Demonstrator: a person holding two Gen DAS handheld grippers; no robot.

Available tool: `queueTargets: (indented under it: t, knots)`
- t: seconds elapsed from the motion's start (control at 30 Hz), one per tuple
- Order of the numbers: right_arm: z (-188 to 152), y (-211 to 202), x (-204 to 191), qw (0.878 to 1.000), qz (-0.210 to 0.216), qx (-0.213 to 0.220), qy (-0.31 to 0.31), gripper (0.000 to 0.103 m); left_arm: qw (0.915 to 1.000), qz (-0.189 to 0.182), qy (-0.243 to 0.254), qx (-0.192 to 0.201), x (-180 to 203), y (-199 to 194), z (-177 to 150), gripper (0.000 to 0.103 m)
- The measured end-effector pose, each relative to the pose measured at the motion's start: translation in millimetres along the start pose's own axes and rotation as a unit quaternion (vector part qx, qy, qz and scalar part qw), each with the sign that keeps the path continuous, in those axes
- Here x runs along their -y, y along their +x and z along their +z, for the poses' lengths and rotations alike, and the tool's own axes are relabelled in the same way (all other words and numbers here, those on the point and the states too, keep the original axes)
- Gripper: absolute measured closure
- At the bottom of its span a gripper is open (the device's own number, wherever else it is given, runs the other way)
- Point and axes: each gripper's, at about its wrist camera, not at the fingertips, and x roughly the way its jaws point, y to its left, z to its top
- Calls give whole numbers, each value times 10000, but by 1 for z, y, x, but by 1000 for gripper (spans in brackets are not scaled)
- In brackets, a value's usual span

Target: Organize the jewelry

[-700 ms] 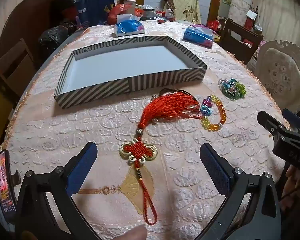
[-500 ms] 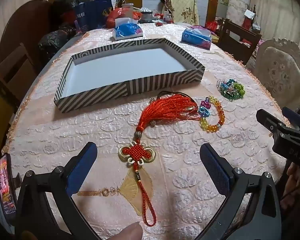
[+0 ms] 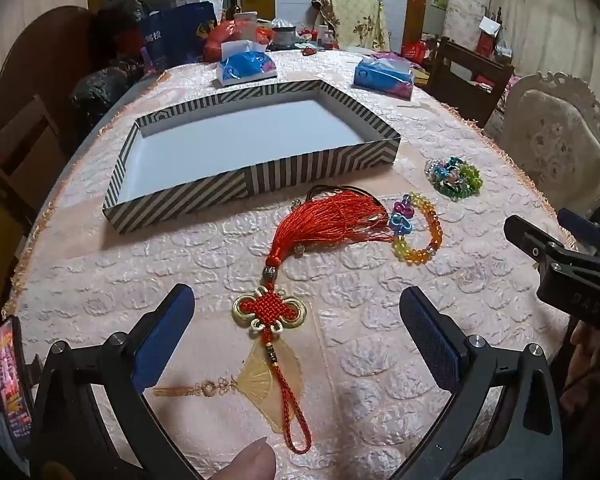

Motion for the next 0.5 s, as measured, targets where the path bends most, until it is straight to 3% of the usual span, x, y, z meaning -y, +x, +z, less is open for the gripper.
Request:
queueTargets:
  t: [0.5]
  knots:
    - [-1, 0, -1, 10000, -20, 21, -15, 0, 9999, 16, -135, -51, -9, 1, -2, 0]
